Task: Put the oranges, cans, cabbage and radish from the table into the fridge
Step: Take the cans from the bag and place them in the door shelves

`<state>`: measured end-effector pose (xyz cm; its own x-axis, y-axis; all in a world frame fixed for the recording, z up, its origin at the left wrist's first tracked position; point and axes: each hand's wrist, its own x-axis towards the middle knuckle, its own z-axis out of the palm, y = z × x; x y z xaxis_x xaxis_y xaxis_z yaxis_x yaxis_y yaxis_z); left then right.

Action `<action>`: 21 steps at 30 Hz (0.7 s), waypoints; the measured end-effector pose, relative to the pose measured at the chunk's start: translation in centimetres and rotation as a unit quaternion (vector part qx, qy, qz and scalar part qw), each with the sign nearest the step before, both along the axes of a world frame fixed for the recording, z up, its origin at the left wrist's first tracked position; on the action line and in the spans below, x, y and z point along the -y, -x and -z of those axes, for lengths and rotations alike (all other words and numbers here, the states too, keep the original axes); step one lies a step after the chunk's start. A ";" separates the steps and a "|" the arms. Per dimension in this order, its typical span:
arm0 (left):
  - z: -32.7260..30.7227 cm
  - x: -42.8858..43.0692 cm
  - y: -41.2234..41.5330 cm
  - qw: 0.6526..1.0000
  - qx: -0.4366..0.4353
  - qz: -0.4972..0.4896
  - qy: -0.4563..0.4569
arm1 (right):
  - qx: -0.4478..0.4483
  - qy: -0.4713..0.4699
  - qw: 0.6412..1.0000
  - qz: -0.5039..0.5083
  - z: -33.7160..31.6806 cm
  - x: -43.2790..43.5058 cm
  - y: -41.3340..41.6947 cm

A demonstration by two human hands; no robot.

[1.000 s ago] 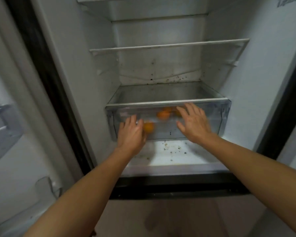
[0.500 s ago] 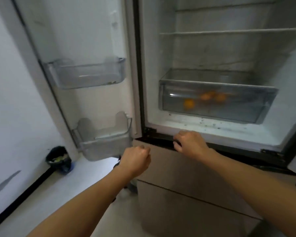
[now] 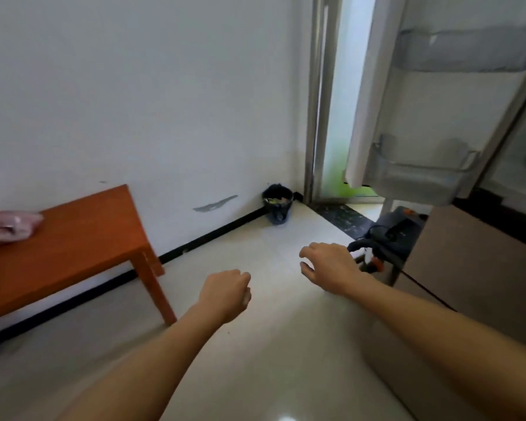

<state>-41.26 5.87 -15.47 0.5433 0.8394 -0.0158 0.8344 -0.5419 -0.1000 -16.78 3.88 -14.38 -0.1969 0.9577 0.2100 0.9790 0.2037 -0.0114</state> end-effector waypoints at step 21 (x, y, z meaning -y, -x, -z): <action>-1.3 -4.8 50.1 0.957 0.018 -0.289 0.001 | 0.006 0.003 0.973 -0.230 -0.2 -18.0 51.3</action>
<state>-91.36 10.66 -14.18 -0.0114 0.9999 -0.0086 0.9978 0.0108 -0.0653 -68.06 21.83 -14.21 -0.6082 0.7683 0.1995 0.7836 0.6212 -0.0033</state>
